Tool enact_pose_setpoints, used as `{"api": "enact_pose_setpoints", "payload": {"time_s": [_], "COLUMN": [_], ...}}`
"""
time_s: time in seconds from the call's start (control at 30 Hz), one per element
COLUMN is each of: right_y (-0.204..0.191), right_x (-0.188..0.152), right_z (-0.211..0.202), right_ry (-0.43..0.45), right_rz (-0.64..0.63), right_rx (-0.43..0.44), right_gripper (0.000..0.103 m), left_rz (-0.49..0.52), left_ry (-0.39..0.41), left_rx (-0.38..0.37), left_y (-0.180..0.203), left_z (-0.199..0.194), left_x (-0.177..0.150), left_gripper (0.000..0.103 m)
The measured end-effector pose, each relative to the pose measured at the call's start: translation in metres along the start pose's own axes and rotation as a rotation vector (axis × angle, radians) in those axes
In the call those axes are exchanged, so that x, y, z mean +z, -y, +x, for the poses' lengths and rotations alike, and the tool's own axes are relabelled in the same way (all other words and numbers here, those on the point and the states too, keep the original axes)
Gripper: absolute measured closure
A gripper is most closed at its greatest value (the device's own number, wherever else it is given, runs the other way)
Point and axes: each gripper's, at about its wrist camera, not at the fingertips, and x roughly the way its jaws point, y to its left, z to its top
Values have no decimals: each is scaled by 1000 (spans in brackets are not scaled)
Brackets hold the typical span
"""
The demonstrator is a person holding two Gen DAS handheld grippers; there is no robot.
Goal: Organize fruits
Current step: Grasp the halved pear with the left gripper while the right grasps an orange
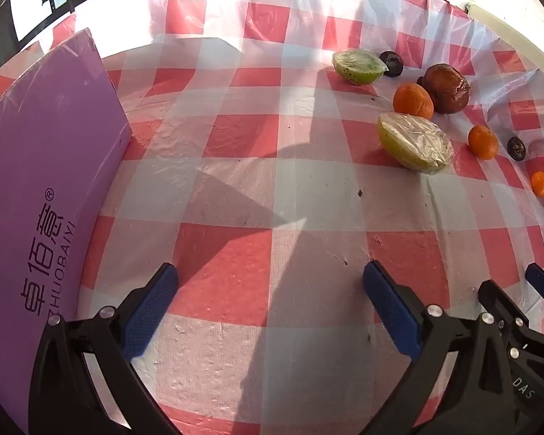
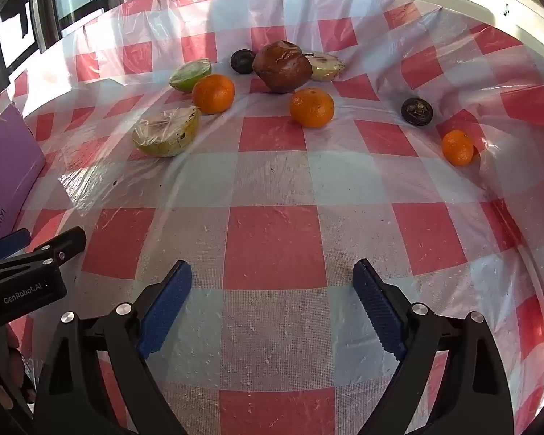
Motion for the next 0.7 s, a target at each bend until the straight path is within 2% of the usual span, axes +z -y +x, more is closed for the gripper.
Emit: {"api": "enact_pose_setpoints", "payload": {"time_s": [0.1,0.33,0.43,0.47,0.5,0.53,0.57,0.6,0.7], "right_y": [8,32,37,39,41,43,47,51,57], "right_x": [1,2,4,5,8,12,16,21,41], "right_z": [2,6,8,9,10,13,15,18,30], "right_ry": [-13,-23,-28,-33,-43,-50,-52,-52,-46], "right_rz": [-15,24,29,32,39,54,75,92,99], "right_rx": [13,-10,-14,-15,-20,-22,-15,-8,-1], "right_gripper": [16,16,16,16,16,16,16,17,17], "left_rz": [28,69,110,132,153,182,193,192,199], "left_ry": [-16,-4,-29,-45,-69,-68,-61,-69,-96], "left_rx": [-25,-156,-147,-132,-124,-88,-84,-108,-116], "left_y": [19,71,101,106,111,114,115,114,103], "left_z": [10,27,39,46,52,54,54,52,46], "left_x": [21,69,79,80,81,82,83,84,78], "left_gripper": [2,2,2,5,23,28,42,42,43]}}
